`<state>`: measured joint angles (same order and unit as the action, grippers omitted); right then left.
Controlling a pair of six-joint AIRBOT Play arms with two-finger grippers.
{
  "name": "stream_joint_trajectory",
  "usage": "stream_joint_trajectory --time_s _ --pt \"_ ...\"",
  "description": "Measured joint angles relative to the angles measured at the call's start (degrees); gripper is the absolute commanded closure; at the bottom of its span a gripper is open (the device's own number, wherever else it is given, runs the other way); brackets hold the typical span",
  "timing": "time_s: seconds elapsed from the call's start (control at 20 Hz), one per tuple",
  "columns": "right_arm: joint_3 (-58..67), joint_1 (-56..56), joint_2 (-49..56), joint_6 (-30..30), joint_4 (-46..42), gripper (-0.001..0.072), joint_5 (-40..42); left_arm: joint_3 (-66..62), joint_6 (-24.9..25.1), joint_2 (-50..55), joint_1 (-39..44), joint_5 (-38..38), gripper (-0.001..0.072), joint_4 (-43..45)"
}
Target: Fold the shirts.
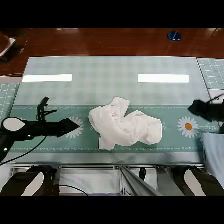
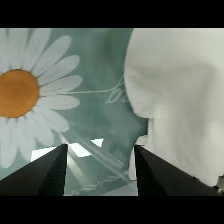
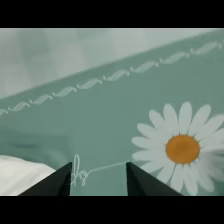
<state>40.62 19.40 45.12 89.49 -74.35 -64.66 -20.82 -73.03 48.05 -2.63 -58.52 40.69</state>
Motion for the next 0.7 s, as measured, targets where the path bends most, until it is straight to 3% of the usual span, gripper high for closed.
stream_joint_trajectory --time_s 0.25,0.55,0.6,0.65,0.7 --pt "-12.8 5.5 -4.0 -4.8 9.1 0.0307 1.0 0.7 10.4 11.1 6.8 7.7 0.0201 -14.4" --pt "-16.3 6.7 -4.8 -6.9 12.3 0.0307 0.6 -8.0 12.6 26.0 18.3 10.5 0.0208 -19.2" --pt "-16.6 6.7 -4.9 -7.0 12.5 0.0307 0.1 -9.7 12.4 27.9 19.6 10.3 0.0282 -19.4" --pt "-17.0 6.8 -4.9 -7.3 12.7 0.0307 -0.3 -11.3 12.2 29.6 20.7 10.2 0.0580 -19.3" --pt "-17.7 6.8 -4.9 -7.4 12.9 0.0307 -0.5 -12.6 12.1 30.9 21.3 10.6 0.0690 -18.5"
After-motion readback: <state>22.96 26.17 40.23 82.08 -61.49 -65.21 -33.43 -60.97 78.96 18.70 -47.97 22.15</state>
